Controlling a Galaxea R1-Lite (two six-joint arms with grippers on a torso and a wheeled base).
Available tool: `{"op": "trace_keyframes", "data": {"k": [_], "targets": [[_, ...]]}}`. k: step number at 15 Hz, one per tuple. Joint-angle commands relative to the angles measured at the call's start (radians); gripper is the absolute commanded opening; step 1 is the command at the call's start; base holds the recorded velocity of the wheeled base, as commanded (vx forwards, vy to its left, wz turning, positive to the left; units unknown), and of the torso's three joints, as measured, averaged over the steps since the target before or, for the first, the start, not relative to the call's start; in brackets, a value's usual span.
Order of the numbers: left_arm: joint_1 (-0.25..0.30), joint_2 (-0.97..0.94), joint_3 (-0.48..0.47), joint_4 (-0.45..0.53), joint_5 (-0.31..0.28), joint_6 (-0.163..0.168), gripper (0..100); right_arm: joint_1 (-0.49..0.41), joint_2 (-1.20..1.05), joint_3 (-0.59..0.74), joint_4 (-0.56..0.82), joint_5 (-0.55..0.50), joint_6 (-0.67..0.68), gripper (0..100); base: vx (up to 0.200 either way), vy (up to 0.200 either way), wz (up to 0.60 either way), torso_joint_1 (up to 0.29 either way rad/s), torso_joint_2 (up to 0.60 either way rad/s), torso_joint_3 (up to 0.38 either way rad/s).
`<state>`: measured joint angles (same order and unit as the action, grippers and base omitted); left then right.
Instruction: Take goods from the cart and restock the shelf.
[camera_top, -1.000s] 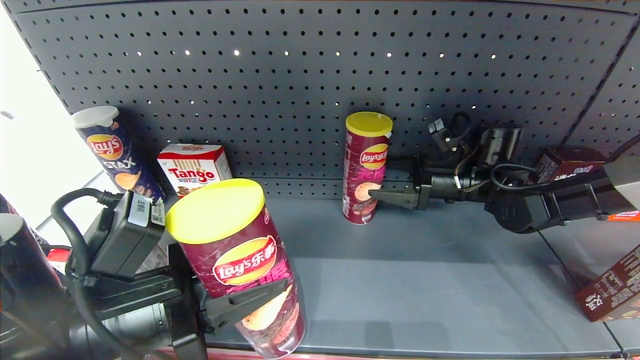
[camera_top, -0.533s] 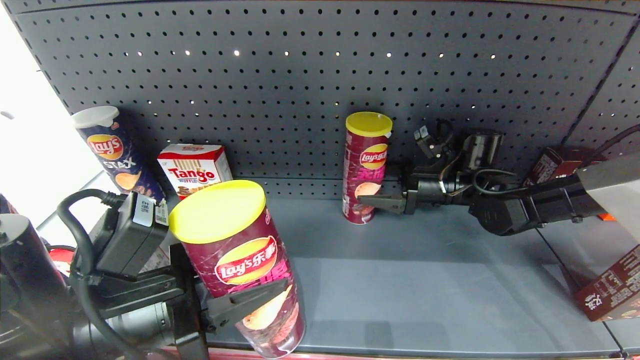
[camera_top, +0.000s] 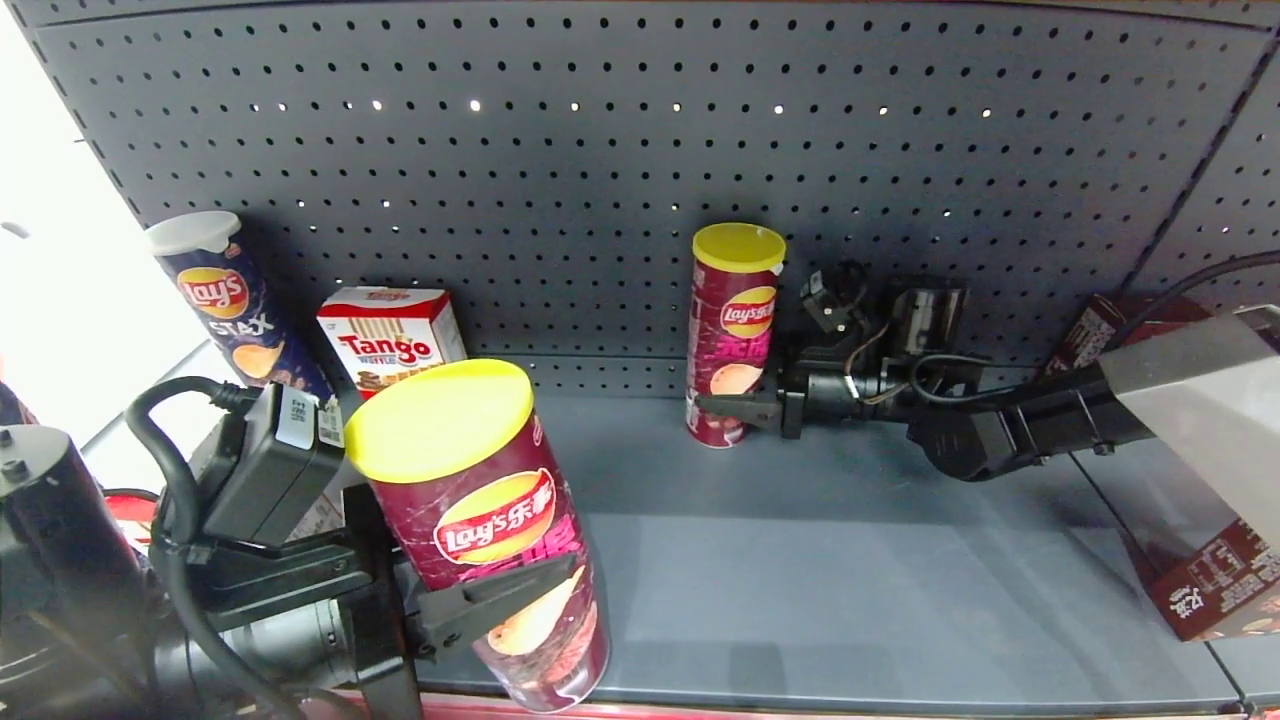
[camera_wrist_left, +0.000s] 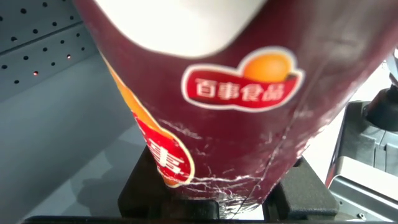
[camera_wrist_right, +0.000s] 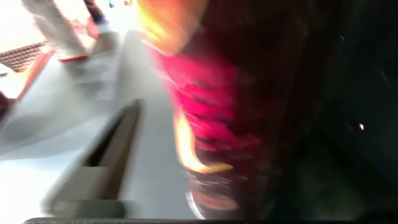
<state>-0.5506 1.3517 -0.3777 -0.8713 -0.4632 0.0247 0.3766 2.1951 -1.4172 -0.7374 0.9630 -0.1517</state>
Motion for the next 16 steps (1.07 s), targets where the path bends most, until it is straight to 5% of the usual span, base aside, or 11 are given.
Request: {"op": "trace_keyframes", "data": {"k": [1, 5, 11, 13, 14, 16], "targets": [[0.001, 0.003, -0.001, 0.000, 0.000, 0.000, 0, 0.012, 0.006, -0.006, -0.005, -0.029, 0.001, 0, 0.000, 0.000, 0.00, 0.000, 0.00, 0.000], [0.000, 0.003, 0.000, 0.000, 0.000, 0.000, 0, 0.021, -0.052, 0.035, -0.007, -0.066, 0.001, 0, 0.000, 0.000, 0.00, 0.000, 0.00, 0.000], [0.000, 0.000, 0.003, -0.006, 0.000, 0.003, 0, 0.082, -0.347, 0.328, -0.025, -0.171, 0.050, 0, 0.000, 0.000, 0.00, 0.000, 0.00, 0.000], [0.000, 0.000, 0.002, -0.008, 0.000, 0.004, 0, 0.094, -0.394, 0.431, -0.094, -0.190, 0.050, 0, 0.000, 0.000, 0.00, 0.000, 0.00, 0.000], [0.000, 0.000, -0.001, -0.011, 0.000, 0.006, 0, 0.133, -0.448, 0.618, -0.278, -0.248, 0.072, 0, 0.000, 0.000, 0.00, 0.000, 0.00, 0.000], [0.000, -0.002, -0.009, -0.011, 0.000, 0.006, 0, 0.199, -0.494, 0.761, -0.408, -0.354, 0.136, 0, 0.000, 0.000, 0.00, 0.000, 0.00, 0.000]]}}
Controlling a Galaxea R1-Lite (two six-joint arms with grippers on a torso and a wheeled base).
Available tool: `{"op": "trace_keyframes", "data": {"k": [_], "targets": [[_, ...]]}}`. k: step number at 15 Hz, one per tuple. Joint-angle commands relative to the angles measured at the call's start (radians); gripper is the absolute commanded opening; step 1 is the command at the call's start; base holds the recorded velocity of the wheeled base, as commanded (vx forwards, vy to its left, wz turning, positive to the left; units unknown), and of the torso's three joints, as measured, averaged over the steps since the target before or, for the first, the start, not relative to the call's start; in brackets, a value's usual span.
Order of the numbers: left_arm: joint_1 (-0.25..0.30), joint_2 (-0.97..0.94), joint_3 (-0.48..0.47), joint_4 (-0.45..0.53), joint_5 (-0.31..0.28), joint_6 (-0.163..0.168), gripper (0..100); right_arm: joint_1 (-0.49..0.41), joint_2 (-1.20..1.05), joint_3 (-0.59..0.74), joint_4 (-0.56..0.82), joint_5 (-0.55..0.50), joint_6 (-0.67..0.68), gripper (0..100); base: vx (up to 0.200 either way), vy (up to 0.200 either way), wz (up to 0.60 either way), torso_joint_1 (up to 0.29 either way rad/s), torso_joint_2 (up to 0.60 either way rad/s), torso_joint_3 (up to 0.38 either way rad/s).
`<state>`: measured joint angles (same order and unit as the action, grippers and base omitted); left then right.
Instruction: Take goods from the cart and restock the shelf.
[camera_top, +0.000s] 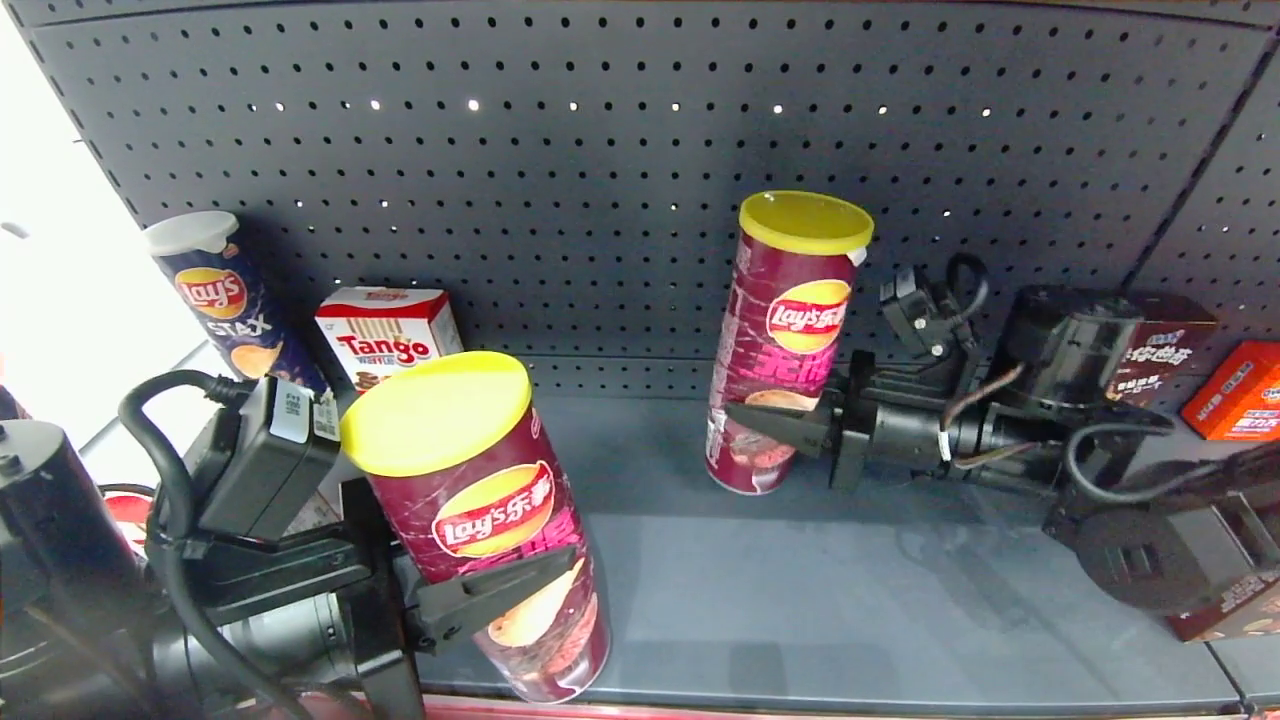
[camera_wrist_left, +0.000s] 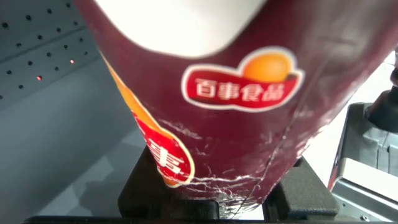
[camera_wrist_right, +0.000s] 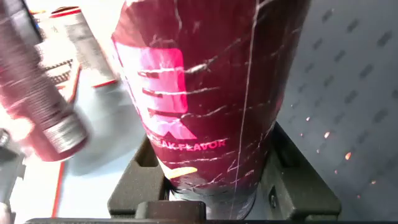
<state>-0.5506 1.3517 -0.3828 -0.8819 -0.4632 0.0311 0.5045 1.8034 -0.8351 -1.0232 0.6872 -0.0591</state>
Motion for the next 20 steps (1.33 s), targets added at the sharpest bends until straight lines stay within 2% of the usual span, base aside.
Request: {"op": "trace_keyframes", "data": {"k": [1, 4, 8, 12, 20], "targets": [[0.000, -0.003, -0.005, 0.000, 0.000, 0.000, 0, 0.095, -0.119, 0.245, -0.175, -0.117, 0.050, 0, 0.000, 0.000, 0.00, 0.000, 0.00, 0.000], [0.000, -0.002, -0.005, 0.000, 0.003, 0.000, 0, 0.108, -0.151, 0.383, -0.252, -0.127, 0.048, 0, 0.000, 0.000, 0.00, 0.000, 0.00, 0.000], [0.000, -0.002, -0.005, 0.000, 0.003, 0.000, 0, 0.105, -0.165, 0.491, -0.282, -0.120, 0.019, 0, 0.000, 0.000, 0.00, 0.000, 0.00, 0.000], [0.000, 0.000, -0.005, 0.000, 0.003, 0.000, 0, 0.074, -0.125, 0.490, -0.287, -0.094, -0.025, 0, 0.000, 0.000, 0.00, 0.000, 0.00, 0.000], [0.001, 0.000, -0.004, 0.000, 0.003, 0.000, 0, 0.085, -0.047, 0.476, -0.322, -0.089, -0.050, 0, 0.000, 0.000, 0.00, 0.000, 0.00, 0.000]]}}
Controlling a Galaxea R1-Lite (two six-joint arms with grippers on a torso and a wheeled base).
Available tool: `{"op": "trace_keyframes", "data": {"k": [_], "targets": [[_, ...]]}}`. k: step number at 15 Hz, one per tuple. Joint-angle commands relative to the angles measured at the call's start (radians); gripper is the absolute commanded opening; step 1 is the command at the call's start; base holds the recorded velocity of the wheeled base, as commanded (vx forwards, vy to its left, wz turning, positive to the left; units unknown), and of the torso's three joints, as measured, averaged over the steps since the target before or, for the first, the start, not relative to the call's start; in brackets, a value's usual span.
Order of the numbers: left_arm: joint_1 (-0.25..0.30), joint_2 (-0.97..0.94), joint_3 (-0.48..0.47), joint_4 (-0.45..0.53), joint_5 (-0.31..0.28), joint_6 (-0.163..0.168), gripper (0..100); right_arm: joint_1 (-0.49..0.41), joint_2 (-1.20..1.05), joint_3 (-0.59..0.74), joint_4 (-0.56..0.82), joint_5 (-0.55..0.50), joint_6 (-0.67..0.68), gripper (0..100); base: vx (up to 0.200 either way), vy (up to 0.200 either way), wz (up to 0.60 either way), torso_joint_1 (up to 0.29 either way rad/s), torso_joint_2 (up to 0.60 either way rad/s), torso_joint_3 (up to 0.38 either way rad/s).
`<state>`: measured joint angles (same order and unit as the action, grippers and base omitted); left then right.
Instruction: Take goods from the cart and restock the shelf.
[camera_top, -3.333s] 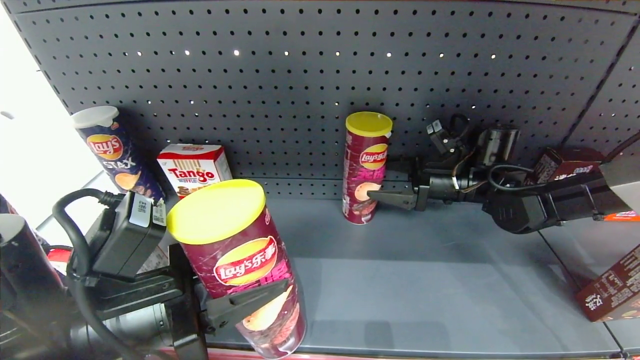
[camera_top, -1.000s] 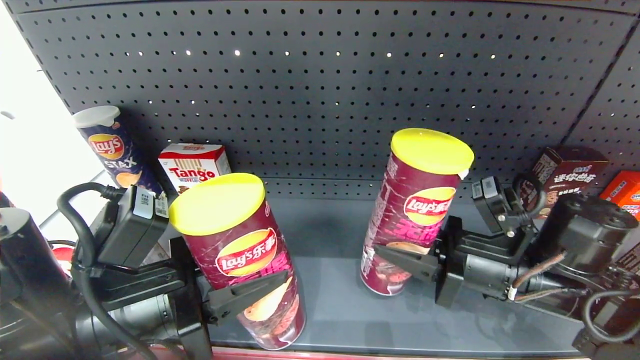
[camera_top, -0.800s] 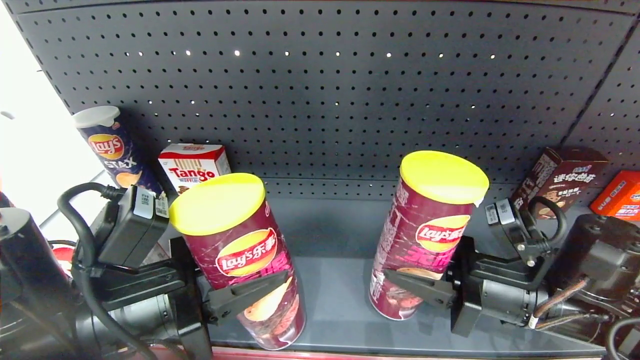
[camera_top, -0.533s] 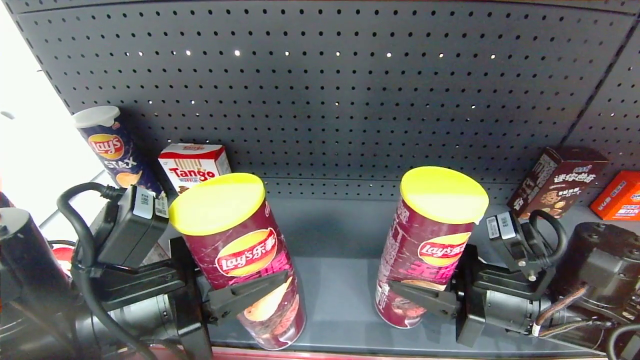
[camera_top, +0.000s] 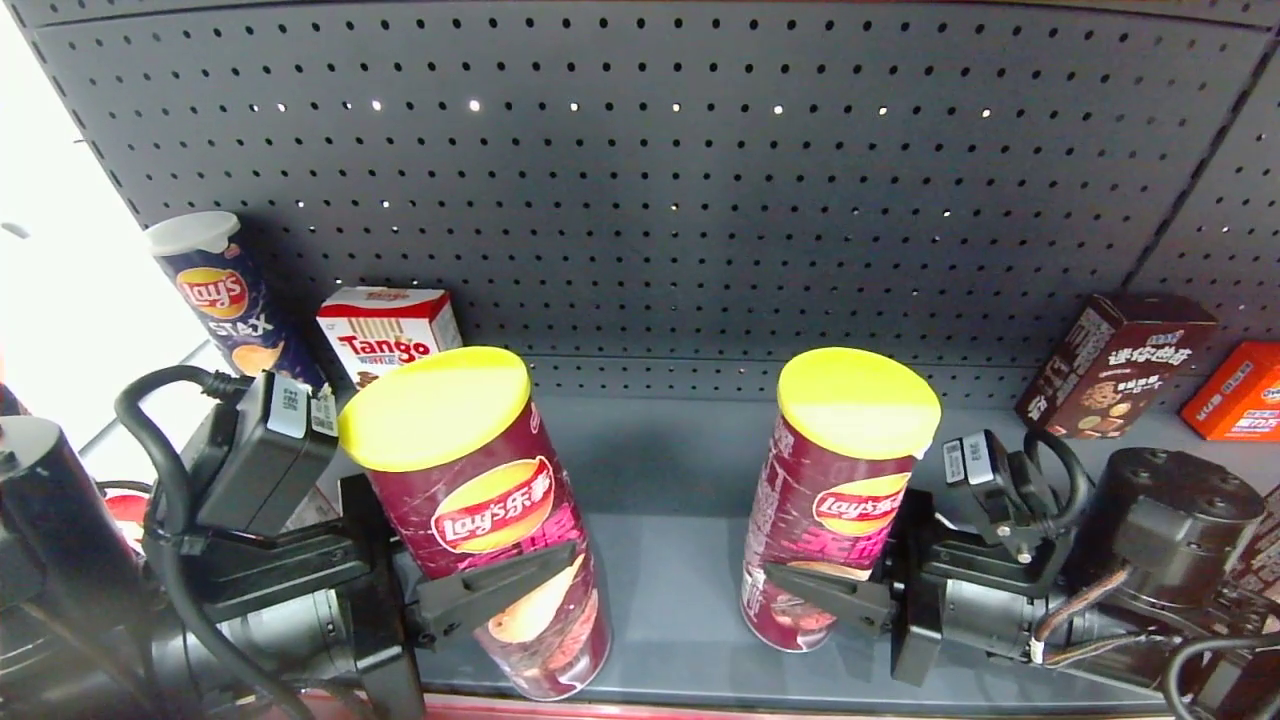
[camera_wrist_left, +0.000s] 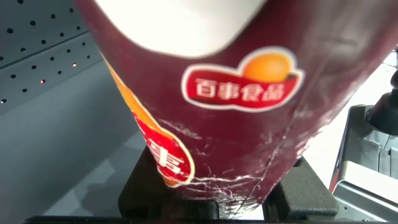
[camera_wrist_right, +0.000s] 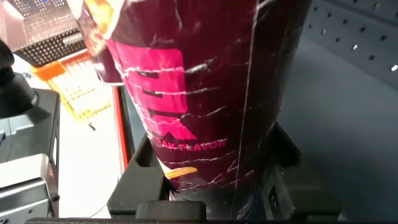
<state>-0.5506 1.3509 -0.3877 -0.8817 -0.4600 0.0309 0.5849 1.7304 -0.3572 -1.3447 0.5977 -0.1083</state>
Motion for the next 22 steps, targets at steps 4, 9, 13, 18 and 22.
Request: {"op": "trace_keyframes", "data": {"k": [4, 9, 13, 18, 22], "targets": [[0.000, 0.002, 0.003, 0.000, 0.000, -0.002, 0, 0.026, 0.061, -0.032, -0.001, -0.006, -0.014, 0, 0.000, 0.000, 0.00, 0.000, 0.00, 0.000], [0.009, 0.001, 0.010, 0.000, -0.002, 0.000, 0, 0.043, 0.017, -0.008, -0.001, -0.062, -0.014, 100, 0.000, 0.000, 0.00, 0.000, 0.00, 0.000], [0.008, 0.001, 0.009, 0.000, -0.002, 0.000, 0, 0.035, -0.150, 0.083, 0.001, -0.101, -0.014, 100, 0.000, 0.000, 0.00, 0.000, 0.00, 0.000], [0.008, -0.004, 0.013, 0.000, 0.000, 0.001, 0, -0.037, -0.457, 0.169, 0.050, -0.141, -0.014, 100, 0.000, 0.000, 0.00, 0.000, 0.00, 0.000], [0.008, -0.004, 0.015, 0.000, 0.000, 0.001, 0, -0.143, -0.779, 0.179, 0.335, -0.185, -0.014, 100, 0.000, 0.000, 0.00, 0.000, 0.00, 0.000]]}}
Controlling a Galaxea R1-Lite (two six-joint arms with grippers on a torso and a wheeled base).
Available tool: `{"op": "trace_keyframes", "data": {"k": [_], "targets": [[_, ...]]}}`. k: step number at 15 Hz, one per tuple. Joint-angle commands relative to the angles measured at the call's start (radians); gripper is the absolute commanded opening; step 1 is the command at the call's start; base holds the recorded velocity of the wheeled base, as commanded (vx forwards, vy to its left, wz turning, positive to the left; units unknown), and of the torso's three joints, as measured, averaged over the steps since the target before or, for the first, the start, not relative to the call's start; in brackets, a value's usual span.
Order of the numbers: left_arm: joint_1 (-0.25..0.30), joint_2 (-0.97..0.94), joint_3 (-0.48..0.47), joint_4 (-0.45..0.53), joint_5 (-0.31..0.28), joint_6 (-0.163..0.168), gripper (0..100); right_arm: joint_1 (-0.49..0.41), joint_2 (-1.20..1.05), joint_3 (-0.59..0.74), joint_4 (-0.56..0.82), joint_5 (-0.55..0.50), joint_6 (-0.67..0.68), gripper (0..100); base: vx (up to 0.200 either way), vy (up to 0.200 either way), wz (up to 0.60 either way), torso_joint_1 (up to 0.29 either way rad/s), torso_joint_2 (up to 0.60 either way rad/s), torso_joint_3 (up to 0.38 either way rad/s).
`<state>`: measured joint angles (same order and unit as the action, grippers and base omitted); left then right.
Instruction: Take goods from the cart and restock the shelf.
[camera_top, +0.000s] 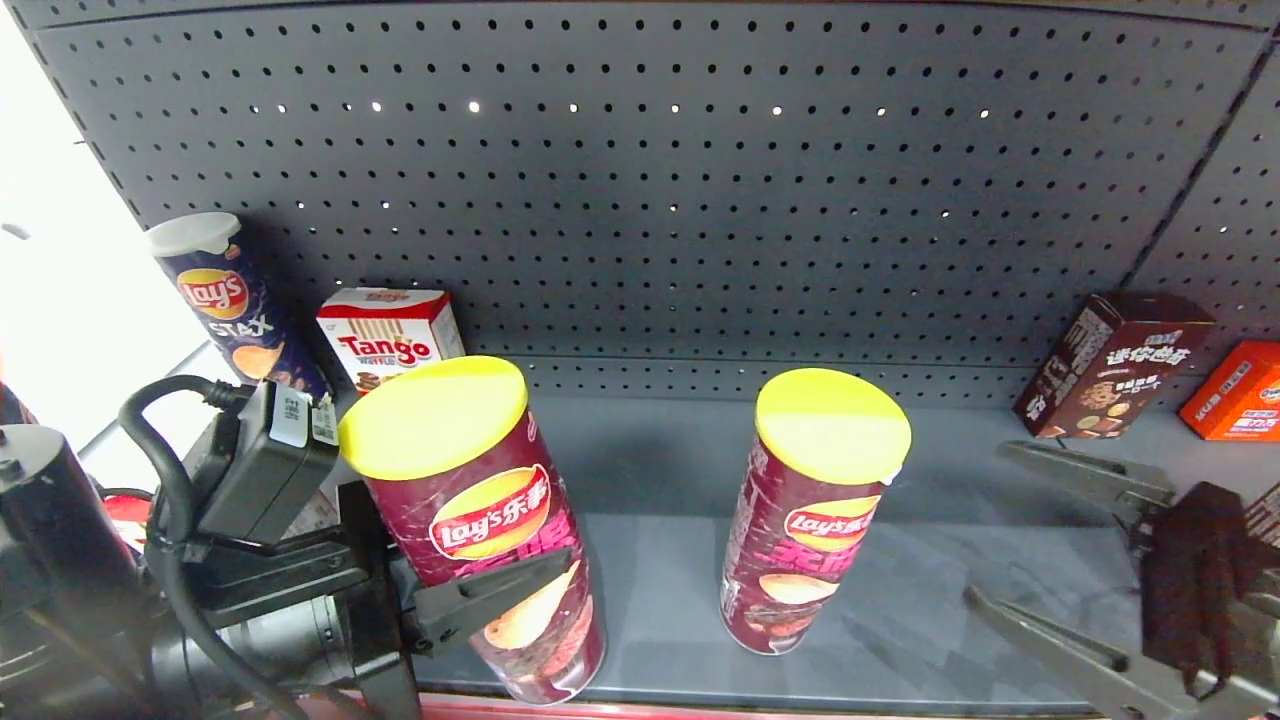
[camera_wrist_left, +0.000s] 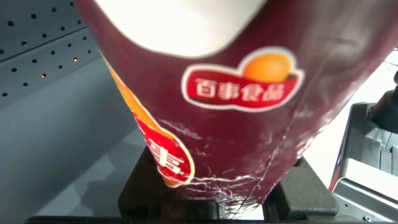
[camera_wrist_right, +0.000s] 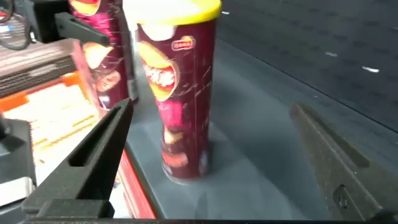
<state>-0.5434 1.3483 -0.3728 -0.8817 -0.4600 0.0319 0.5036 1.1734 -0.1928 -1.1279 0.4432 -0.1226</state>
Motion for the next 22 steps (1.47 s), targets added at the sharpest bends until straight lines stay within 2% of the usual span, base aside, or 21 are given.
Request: {"op": "trace_keyframes", "data": {"k": [1, 2, 3, 6, 10, 12, 17, 18, 19, 20, 21, 22], "targets": [[0.000, -0.001, 0.000, 0.000, 0.000, 0.000, 0, -0.060, -0.313, 0.036, 0.207, -0.081, -0.002, 100, 0.000, 0.000, 0.00, 0.000, 0.00, 0.000], [0.000, -0.001, 0.000, 0.000, 0.000, 0.000, 0, -0.057, -0.383, 0.052, 0.278, -0.115, -0.002, 100, 0.000, 0.000, 0.00, 0.000, 0.00, 0.000], [-0.001, -0.001, 0.002, 0.000, 0.000, 0.000, 0, -0.057, -0.546, 0.081, 0.447, -0.143, -0.002, 100, 0.000, 0.000, 0.00, 0.000, 0.00, 0.000], [-0.009, 0.003, 0.002, 0.000, -0.002, 0.002, 0, -0.063, -0.818, 0.079, 0.801, -0.147, 0.001, 100, 0.000, 0.000, 0.00, 0.000, 0.00, 0.000], [-0.013, -0.001, 0.005, -0.002, -0.002, 0.002, 0, -0.059, -1.124, 0.128, 1.054, -0.146, 0.044, 100, 0.000, 0.000, 0.00, 0.000, 0.00, 0.000], [-0.013, -0.003, 0.006, 0.000, -0.002, 0.002, 0, -0.060, -1.173, 0.193, 1.062, -0.173, 0.070, 100, 0.000, 0.000, 0.00, 0.000, 0.00, 0.000], [-0.015, -0.003, 0.012, -0.002, -0.002, 0.002, 0, -0.066, -1.173, 0.191, 1.068, -0.210, 0.075, 100, 0.000, 0.000, 0.00, 0.000, 0.00, 0.000], [-0.015, -0.003, 0.012, -0.002, 0.000, 0.002, 0, -0.096, -1.173, 0.190, 1.071, -0.242, 0.104, 100, 0.000, 0.000, 0.00, 0.000, 0.00, 0.000], [-0.010, -0.003, 0.014, -0.002, 0.001, 0.003, 0, -0.201, -1.173, 0.188, 1.086, -0.342, 0.119, 100, 0.000, 0.000, 0.00, 0.000, 0.00, 0.000], [-0.009, -0.005, 0.014, 0.000, 0.001, 0.005, 0, -0.208, -1.173, 0.188, 1.086, -0.376, 0.113, 100, 0.000, 0.000, 0.00, 0.000, 0.00, 0.000], [-0.006, -0.008, 0.012, 0.000, 0.001, 0.006, 0, -0.195, -1.173, 0.191, 1.126, -0.471, 0.118, 100, 0.000, 0.000, 0.00, 0.000, 0.00, 0.000], [-0.004, -0.008, 0.012, 0.000, 0.001, 0.011, 0, -0.197, -1.173, 0.188, 1.143, -0.485, 0.118, 100, 0.000, 0.000, 0.00, 0.000, 0.00, 0.000]]}}
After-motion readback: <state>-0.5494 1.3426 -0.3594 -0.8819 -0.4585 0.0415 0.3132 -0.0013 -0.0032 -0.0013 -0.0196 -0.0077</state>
